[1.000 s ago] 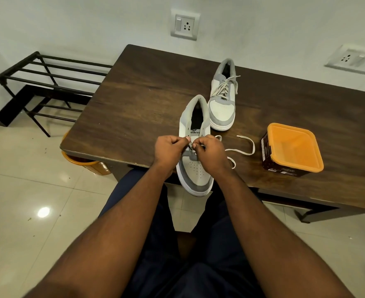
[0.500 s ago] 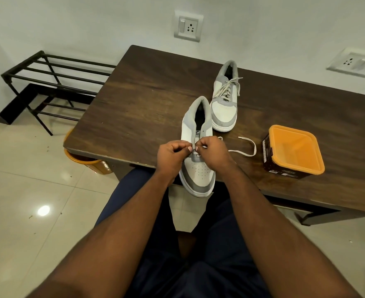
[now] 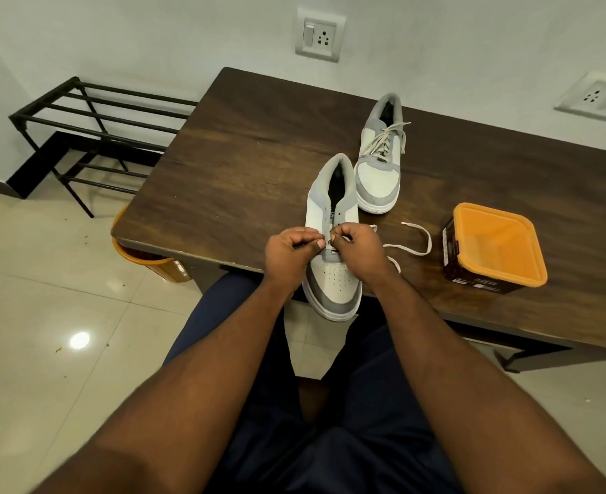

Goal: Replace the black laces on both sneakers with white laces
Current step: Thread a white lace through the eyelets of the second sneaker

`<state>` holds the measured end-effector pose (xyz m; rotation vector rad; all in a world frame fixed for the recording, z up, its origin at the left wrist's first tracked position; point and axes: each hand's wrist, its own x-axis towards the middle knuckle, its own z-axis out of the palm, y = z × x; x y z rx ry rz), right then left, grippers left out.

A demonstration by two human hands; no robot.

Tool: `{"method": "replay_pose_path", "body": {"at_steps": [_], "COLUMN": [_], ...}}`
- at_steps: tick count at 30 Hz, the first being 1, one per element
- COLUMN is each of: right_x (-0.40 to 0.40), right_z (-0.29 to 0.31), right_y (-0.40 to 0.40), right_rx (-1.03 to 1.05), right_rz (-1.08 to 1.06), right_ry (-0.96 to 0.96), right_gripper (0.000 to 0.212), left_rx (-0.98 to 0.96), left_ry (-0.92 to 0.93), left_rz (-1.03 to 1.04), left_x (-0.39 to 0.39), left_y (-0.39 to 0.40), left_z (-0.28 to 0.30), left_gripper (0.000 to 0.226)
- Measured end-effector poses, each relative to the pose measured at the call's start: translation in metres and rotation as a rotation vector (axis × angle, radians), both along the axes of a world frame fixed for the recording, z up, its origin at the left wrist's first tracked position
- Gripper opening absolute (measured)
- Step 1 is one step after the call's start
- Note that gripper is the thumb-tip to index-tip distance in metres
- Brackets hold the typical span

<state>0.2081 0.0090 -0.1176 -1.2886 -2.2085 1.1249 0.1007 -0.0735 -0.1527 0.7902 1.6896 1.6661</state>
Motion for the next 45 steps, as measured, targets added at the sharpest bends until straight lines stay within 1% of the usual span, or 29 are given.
{"method": "replay_pose_path", "body": {"at_steps": [4,8,12,14,15,16,17,18,20,21,22,23,24,25,26,27,28,29,30,31,33,35,36,38,39,40,41,43,45], "right_x": [-0.002,-0.002,0.004,0.005,0.006,0.007,0.008,0.01,0.016,0.019,0.024,0.028,0.031,0.033,0.034,0.034,0.034,0.034,0.035,0.035,0.037,0.039,0.039,0.039,0.039,0.039,0.039,0.038,0.038], "right_z": [0.001,-0.001,-0.002,-0.001,-0.001,0.002,0.004,0.005,0.005,0.003,0.003,0.004,0.006,0.008,0.01,0.012,0.012,0.012,0.011,0.01,0.007,0.004,0.004,0.003,0.003,0.002,0.002,0.0,0.0], "right_y": [0.002,-0.004,-0.002,-0.003,-0.004,-0.006,-0.006,-0.007,-0.007,-0.007,-0.007,-0.008,-0.009,-0.011,-0.012,-0.013,-0.013,-0.013,-0.014,-0.015,-0.017,-0.017,-0.017,-0.017,-0.018,-0.018,-0.018,-0.019,-0.022], "right_rx": [0.053,-0.261,-0.474,-0.464,-0.426,-0.379,-0.331,-0.271,-0.093,0.007,0.086,0.139,0.186,0.233,0.28,0.336,0.4,0.462,0.51,0.542,0.545,0.515,0.504,0.502,0.51,0.518,0.523,0.533,0.562], "right_rz": [-0.011,-0.139,-0.119,-0.075,-0.049,-0.028,-0.01,0.013,0.054,0.051,0.037,0.032,0.048,0.078,0.104,0.112,0.107,0.096,0.087,0.081,0.074,0.064,0.061,0.055,0.053,0.053,0.047,0.032,0.012], "right_ry": [-0.049,0.189,0.217,0.196,0.184,0.17,0.163,0.15,0.045,-0.025,-0.094,-0.175,-0.258,-0.335,-0.401,-0.449,-0.483,-0.514,-0.535,-0.549,-0.569,-0.566,-0.562,-0.549,-0.542,-0.531,-0.517,-0.497,-0.488], "right_gripper": [0.017,0.011,0.027,0.03,0.03,0.03,0.03,0.031,0.033,0.036,0.041,0.047,0.054,0.06,0.064,0.067,0.069,0.07,0.071,0.071,0.072,0.071,0.072,0.072,0.072,0.071,0.07,0.069,0.069], "left_rx": [0.007,0.038,0.005,-0.05,-0.07,-0.083,-0.07,-0.033,0.067,0.166,0.266,0.321,0.315,0.253,0.13,-0.017,-0.119,-0.175,-0.229,-0.269,-0.337,-0.432,-0.485,-0.579,-0.608,-0.62,-0.607,-0.437,-0.333], "left_ry": [0.026,0.037,0.109,0.235,0.264,0.23,0.097,-0.105,-0.609,-0.872,-1.069,-1.167,-1.195,-1.11,-0.872,-0.516,-0.134,0.172,0.386,0.505,0.539,0.543,0.534,0.434,0.367,0.361,0.414,0.522,0.566], "left_rz": [0.018,0.042,0.057,0.078,0.083,0.096,0.139,0.229,0.531,0.649,0.7,0.691,0.647,0.569,0.466,0.343,0.2,0.05,-0.073,-0.148,-0.191,-0.148,-0.075,0.21,0.342,0.412,0.4,0.221,0.003], "left_x": [0.002,0.004,0.006,0.009,0.011,0.013,0.014,0.011,-0.012,-0.029,-0.042,-0.05,-0.052,-0.048,-0.041,-0.031,-0.023,-0.016,-0.009,-0.005,-0.003,-0.012,-0.021,-0.049,-0.059,-0.062,-0.057,-0.032,-0.005], "left_y": [0.001,0.0,0.004,0.005,0.005,0.005,0.005,0.005,0.002,0.0,-0.003,-0.007,-0.009,-0.01,-0.009,-0.007,-0.006,-0.005,-0.005,-0.005,-0.006,-0.007,-0.01,-0.021,-0.028,-0.032,-0.032,-0.023,-0.012], "left_z": [-0.003,-0.006,-0.009,-0.009,-0.009,-0.006,-0.001,0.005,0.019,0.025,0.029,0.034,0.04,0.046,0.049,0.049,0.046,0.039,0.034,0.03,0.024,0.022,0.021,0.02,0.02,0.02,0.02,0.022,0.027], "left_gripper": [0.018,0.016,0.005,0.005,0.006,0.007,0.007,0.007,0.015,0.023,0.032,0.038,0.037,0.033,0.03,0.028,0.023,0.016,0.012,0.012,0.019,0.02,0.018,0.012,0.013,0.016,0.022,0.029,0.024]}}
